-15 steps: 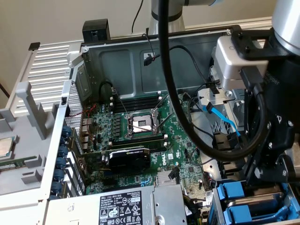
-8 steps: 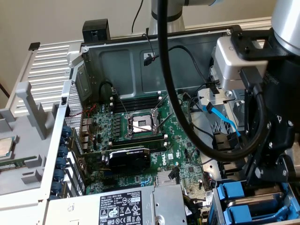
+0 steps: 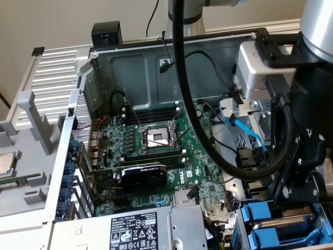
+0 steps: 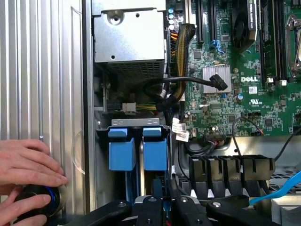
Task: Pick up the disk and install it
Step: 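Insert the second disk wire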
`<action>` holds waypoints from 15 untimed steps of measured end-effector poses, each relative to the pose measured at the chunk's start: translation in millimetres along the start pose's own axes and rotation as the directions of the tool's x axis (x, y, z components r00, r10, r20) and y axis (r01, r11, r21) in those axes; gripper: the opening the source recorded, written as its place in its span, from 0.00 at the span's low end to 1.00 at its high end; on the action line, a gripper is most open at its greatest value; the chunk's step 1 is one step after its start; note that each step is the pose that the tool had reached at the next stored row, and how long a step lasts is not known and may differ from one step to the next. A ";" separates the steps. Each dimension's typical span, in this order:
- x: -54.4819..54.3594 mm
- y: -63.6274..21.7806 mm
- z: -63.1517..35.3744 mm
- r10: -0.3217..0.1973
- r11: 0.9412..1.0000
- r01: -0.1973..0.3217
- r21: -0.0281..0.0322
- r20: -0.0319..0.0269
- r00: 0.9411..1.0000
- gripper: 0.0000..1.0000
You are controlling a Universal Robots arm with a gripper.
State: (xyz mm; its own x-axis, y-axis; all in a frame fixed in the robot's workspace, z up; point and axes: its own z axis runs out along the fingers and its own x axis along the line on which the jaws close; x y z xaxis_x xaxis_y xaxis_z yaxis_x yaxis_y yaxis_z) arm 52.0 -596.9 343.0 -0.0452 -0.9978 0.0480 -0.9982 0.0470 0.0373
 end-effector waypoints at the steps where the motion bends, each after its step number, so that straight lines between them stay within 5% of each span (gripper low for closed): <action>1: 0.0 0.0 0.2 0.000 1.000 0.000 0.000 0.000 1.000 0.16; 15: -0.1 1.2 4.5 0.000 1.000 0.000 0.004 0.001 1.000 0.16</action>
State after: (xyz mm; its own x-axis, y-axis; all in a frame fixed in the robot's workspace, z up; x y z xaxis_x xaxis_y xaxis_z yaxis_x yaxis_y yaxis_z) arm 50.6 -597.0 338.5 -0.0453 -0.9979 0.0465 -0.9983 0.0469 0.0334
